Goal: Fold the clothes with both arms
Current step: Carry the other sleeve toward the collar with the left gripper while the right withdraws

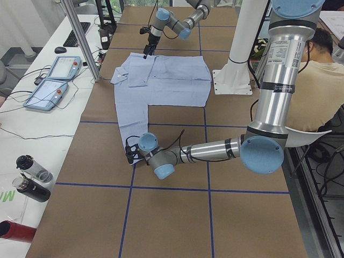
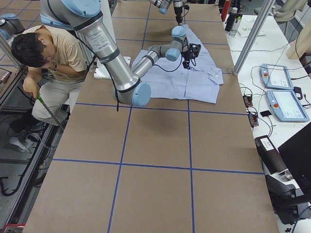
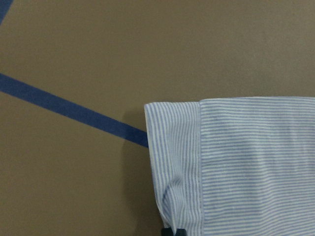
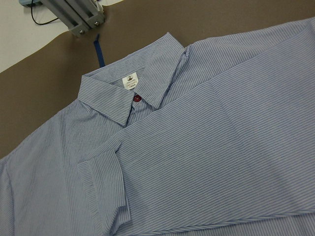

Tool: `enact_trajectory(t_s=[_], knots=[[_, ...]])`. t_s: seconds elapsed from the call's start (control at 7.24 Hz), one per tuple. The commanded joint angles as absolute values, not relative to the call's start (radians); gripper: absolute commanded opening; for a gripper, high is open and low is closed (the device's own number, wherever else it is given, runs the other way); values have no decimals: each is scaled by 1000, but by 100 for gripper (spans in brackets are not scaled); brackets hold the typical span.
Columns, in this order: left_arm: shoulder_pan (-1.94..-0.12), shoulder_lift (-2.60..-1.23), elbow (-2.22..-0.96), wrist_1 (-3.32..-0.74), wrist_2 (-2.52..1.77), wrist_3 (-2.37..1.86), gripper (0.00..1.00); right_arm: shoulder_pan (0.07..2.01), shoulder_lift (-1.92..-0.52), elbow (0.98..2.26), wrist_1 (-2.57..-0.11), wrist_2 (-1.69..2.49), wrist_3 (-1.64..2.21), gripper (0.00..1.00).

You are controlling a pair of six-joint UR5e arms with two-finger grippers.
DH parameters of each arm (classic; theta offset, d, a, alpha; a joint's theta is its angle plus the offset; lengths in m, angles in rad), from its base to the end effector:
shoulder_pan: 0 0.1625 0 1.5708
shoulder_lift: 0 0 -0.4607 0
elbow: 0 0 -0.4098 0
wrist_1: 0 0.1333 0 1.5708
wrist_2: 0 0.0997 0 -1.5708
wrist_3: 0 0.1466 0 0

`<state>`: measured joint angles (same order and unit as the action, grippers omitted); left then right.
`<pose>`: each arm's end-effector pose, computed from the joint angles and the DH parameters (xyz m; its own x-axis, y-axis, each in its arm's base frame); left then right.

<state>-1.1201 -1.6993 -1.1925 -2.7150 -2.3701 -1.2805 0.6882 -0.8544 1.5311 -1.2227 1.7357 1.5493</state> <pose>0.2352 -0.5508 0.7069 0.3712 -0.3089 -0.8757 0.2900 0.9344 -0.2067 -0.5465 -0.5908 0.2432 0.4121 0.3114 0.8562 -0.5094 0.8579 -0.0668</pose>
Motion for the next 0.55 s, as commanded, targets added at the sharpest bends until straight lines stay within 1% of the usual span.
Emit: enact_trajectory(t_s=[0.0, 0.28, 0.41], knots=[[-1120, -1716, -1337, -2707, -2441, -1419, 0, 727, -897, 1599, -1258, 1756, 1548, 100], [-1117, -1880, -1353, -2697, -2434, -1488, 0, 796, -1000, 1690, -1275, 1784, 1469, 100], [-1109, -1987, -1354, -2622, -2434, -1488, 0, 823, -1026, 1716, -1313, 1789, 1407, 100]])
